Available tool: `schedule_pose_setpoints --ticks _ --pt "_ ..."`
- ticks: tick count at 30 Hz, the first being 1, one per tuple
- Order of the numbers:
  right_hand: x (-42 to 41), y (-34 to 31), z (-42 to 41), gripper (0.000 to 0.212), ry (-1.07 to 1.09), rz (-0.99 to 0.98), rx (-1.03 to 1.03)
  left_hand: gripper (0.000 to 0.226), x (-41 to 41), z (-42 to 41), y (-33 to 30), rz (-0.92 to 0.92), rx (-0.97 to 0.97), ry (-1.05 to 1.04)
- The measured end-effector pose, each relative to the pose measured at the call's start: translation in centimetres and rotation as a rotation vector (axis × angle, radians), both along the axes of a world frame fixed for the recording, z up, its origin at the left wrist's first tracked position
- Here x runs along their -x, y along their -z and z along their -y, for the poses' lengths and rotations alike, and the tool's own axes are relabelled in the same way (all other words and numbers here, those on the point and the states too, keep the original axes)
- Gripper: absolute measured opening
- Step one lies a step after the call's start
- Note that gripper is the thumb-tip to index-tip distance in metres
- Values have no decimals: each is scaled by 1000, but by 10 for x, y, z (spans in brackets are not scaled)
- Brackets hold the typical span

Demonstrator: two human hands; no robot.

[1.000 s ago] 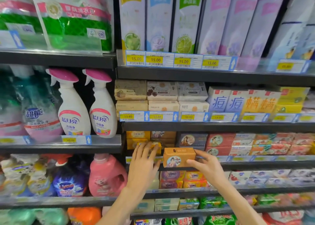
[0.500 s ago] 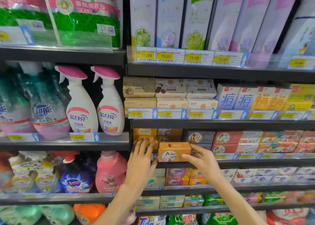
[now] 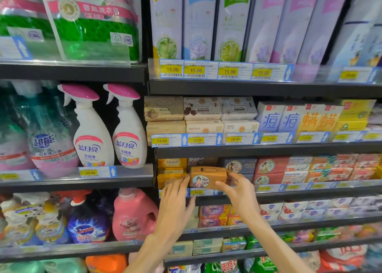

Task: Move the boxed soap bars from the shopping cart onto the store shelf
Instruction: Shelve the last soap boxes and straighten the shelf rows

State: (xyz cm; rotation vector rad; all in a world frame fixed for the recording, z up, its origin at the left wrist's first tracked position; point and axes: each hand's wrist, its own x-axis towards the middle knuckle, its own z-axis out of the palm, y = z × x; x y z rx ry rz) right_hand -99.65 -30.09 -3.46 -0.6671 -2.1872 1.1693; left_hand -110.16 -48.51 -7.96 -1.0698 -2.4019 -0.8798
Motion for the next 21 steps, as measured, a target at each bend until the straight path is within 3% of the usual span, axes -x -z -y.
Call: schedule_pose_setpoints --ticks 6,21 --pt "7 -1 16 32 78 -66 -96 56 -1 -4 4 85 -27 -46" --pt "9 31 21 28 151 -29 -419 58 -7 -5 9 -63 61 -50"
